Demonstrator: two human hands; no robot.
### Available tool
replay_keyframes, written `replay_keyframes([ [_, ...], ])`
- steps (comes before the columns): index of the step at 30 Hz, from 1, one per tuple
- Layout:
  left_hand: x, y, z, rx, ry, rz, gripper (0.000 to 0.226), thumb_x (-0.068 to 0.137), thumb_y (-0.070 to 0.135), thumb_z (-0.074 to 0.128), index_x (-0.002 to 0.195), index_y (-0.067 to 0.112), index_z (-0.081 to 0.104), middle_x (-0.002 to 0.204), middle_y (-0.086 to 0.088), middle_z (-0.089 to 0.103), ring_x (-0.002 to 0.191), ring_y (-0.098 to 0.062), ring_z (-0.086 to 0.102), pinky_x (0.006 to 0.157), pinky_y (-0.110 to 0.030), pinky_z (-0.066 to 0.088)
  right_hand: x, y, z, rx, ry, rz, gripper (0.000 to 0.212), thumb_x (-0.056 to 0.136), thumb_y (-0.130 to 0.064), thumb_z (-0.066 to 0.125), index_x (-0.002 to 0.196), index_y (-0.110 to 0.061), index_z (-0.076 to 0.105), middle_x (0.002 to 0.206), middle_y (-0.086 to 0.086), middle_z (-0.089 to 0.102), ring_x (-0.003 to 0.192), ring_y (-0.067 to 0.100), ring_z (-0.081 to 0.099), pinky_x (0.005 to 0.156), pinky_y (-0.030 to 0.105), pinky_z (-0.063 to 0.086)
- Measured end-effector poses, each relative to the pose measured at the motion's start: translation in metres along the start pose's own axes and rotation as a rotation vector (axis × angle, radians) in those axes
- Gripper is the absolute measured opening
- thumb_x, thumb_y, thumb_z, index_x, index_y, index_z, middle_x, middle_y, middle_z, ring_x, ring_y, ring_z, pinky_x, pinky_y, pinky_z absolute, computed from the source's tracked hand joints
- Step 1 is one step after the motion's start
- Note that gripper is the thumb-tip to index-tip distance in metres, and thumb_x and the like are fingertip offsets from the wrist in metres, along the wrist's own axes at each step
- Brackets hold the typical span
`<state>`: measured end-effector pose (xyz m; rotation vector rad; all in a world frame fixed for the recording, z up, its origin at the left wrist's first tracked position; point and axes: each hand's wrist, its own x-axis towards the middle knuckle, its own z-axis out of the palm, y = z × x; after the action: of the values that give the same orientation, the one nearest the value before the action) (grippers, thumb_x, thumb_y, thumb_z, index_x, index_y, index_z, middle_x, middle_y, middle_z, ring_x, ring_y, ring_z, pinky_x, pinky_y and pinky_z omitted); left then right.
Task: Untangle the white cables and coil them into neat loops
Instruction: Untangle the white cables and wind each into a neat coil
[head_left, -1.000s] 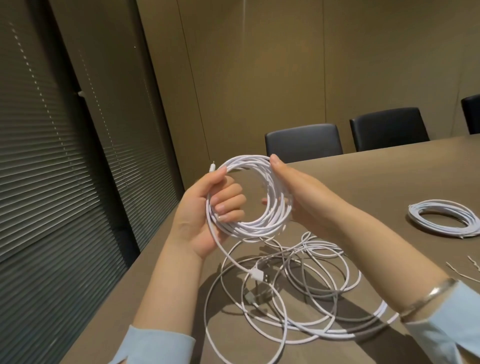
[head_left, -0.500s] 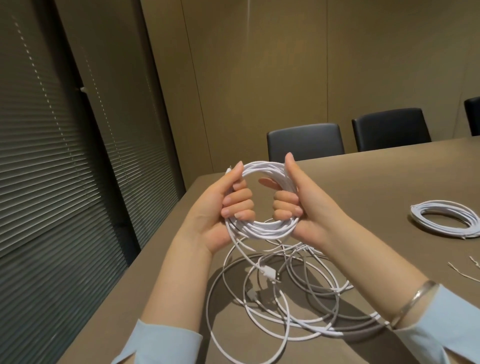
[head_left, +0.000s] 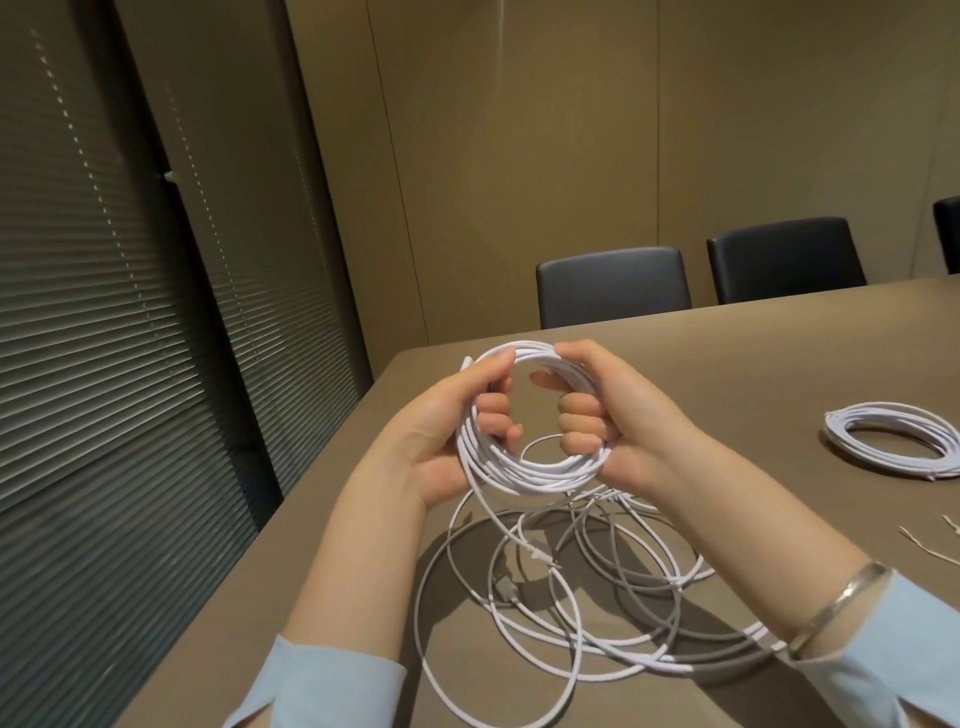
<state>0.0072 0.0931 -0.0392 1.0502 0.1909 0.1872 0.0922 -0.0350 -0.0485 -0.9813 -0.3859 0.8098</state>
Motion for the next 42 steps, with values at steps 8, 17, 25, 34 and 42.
replay_keyframes([
  [8, 0.007, 0.004, -0.005, -0.203, 0.046, 0.291, 0.034, 0.094, 0.030, 0.057, 0.065, 0.012, 0.049, 0.035, 0.008, 0.023, 0.025, -0.005, 0.020, 0.029, -0.014, 0.015, 0.002, 0.005, 0.008, -0.382, 0.313, -0.321, 0.048, 0.087, -0.054, 0.062, 0.106, -0.009, 0.062, 0.095, 0.009, 0.066, 0.087, 0.022, 0.062, 0.075, 0.031, 0.048],
  [17, 0.002, 0.022, -0.017, -0.361, 0.112, 0.605, 0.036, 0.097, 0.034, 0.052, 0.068, 0.015, 0.046, 0.037, 0.008, 0.024, 0.028, -0.007, 0.020, 0.030, -0.015, 0.017, -0.015, 0.020, 0.018, -0.785, -0.278, 0.253, 0.091, 0.071, -0.087, 0.042, 0.100, -0.004, 0.065, 0.083, 0.014, 0.072, 0.072, 0.029, 0.070, 0.060, 0.030, 0.054],
  [25, 0.007, 0.003, -0.001, -0.276, 0.022, 0.410, 0.034, 0.095, 0.033, 0.055, 0.066, 0.014, 0.049, 0.037, 0.007, 0.024, 0.028, -0.005, 0.022, 0.031, -0.015, 0.023, 0.003, 0.030, 0.021, 0.136, -0.037, -0.157, 0.043, 0.079, -0.022, 0.076, 0.114, 0.001, 0.063, 0.091, 0.015, 0.072, 0.080, 0.023, 0.069, 0.083, 0.037, 0.058],
  [34, 0.010, -0.015, 0.014, -0.220, 0.042, 0.189, 0.035, 0.076, 0.029, 0.070, 0.056, 0.016, 0.046, 0.038, 0.006, 0.029, 0.030, -0.006, 0.029, 0.039, -0.017, 0.035, 0.010, 0.023, 0.000, 0.308, 0.153, -0.172, 0.020, 0.086, -0.025, 0.072, 0.096, -0.008, 0.067, 0.056, -0.001, 0.053, 0.039, 0.007, 0.048, 0.041, 0.021, 0.044],
  [42, 0.015, -0.019, 0.004, -0.329, -0.049, 0.126, 0.039, 0.079, 0.043, 0.068, 0.060, 0.015, 0.051, 0.040, 0.008, 0.027, 0.033, -0.006, 0.024, 0.041, -0.017, 0.022, 0.005, 0.012, -0.005, 0.309, 0.036, -0.075, 0.059, 0.077, -0.069, 0.061, 0.062, -0.012, 0.053, 0.042, -0.002, 0.028, 0.036, 0.010, 0.021, 0.039, 0.021, 0.025],
])
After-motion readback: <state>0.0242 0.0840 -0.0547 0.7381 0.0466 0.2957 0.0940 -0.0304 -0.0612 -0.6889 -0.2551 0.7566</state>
